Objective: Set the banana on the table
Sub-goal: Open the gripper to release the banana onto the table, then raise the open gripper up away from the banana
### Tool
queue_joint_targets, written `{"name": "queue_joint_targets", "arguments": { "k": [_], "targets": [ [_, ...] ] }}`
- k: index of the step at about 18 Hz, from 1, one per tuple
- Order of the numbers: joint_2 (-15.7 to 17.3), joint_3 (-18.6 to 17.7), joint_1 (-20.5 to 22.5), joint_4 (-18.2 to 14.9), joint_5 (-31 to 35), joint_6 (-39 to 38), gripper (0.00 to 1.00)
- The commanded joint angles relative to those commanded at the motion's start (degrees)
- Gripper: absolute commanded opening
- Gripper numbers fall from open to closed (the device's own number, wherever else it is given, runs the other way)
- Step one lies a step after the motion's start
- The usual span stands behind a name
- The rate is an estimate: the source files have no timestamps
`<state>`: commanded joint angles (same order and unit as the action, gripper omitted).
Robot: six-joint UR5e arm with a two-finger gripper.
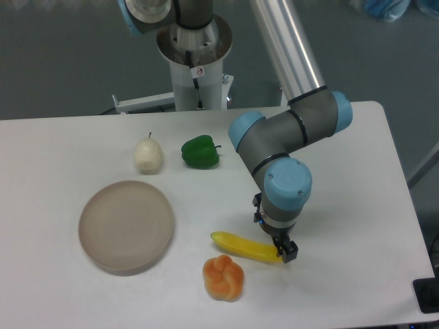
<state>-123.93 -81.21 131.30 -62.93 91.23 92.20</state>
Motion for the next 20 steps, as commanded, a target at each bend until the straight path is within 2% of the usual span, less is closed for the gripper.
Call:
{"name": "queue_joint_targets", "arguments": {
  "k": [7, 12, 18, 20],
  "targets": [
    [-0.7, 6.5, 1.67, -1.4, 0.35, 0.0, 1.0],
    [-0.52, 11.33, 2.91, -7.99, 0.09, -1.83, 1.0],
    [-0.09, 12.22, 3.52, -10.37, 0.53, -2.81, 1.0],
    [0.0, 14.05, 3.52, -13.69, 0.88, -2.9, 1.0]
  ]
}}
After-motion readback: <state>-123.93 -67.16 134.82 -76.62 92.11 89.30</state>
